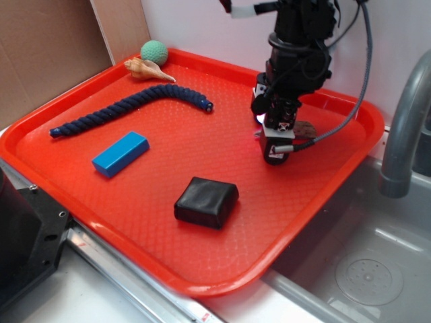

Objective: Grab the wood chip.

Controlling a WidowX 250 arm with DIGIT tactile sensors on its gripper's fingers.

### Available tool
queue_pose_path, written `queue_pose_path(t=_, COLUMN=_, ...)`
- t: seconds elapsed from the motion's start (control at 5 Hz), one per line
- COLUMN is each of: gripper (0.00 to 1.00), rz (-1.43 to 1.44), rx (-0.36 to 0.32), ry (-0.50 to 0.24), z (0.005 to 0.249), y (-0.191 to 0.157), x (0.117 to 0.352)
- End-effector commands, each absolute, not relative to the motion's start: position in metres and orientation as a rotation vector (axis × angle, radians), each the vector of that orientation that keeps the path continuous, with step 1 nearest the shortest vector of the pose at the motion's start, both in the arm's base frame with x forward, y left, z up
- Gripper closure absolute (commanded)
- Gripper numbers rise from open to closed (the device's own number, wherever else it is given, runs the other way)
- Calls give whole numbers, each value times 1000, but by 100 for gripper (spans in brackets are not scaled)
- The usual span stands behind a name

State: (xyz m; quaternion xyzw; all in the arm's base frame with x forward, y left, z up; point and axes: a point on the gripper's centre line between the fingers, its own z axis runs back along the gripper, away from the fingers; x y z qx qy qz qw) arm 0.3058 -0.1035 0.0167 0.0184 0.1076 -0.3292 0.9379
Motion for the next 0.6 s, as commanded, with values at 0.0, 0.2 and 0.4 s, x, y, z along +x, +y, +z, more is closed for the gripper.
queue_pose_path(t=0.0, gripper=0, rz=-746, rx=70, ry=79, z=16, y=-135, x=337)
queue_pose_path(t=0.2, gripper=100, rz=-743, rx=41, ry=98, z=9, y=-131, x=339)
queue_pose_path(t=0.4, gripper=100, rz=-736, rx=17, ry=111, z=14, y=-130, x=335)
